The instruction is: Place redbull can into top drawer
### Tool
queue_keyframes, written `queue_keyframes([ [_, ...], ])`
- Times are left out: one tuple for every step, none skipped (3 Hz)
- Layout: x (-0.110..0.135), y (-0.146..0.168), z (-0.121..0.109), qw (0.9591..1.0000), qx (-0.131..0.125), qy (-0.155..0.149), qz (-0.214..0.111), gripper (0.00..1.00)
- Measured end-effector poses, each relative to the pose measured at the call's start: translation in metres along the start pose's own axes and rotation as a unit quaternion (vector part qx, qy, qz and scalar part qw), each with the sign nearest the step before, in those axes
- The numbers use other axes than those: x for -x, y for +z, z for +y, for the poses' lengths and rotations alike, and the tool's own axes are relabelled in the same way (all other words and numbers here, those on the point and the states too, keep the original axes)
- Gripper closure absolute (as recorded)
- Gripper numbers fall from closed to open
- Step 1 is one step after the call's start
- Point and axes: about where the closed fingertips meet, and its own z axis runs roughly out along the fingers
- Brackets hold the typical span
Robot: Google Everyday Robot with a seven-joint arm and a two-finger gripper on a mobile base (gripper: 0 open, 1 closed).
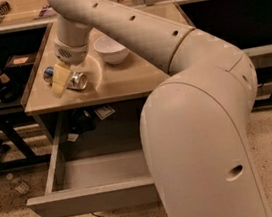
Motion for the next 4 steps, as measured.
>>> queue_keyframes([
  [0.0000, 0.0000, 0.0000, 1.0000, 0.000, 0.000, 0.000, 0.41],
  [0.0000, 0.0001, 0.0000, 1.0000, 0.000, 0.000, 0.000, 0.64],
  [0.0000, 0.0001, 0.0000, 1.0000, 0.000, 0.000, 0.000, 0.87],
  [0.0000, 0.0001, 0.0000, 1.0000, 0.000, 0.000, 0.000, 1.00],
])
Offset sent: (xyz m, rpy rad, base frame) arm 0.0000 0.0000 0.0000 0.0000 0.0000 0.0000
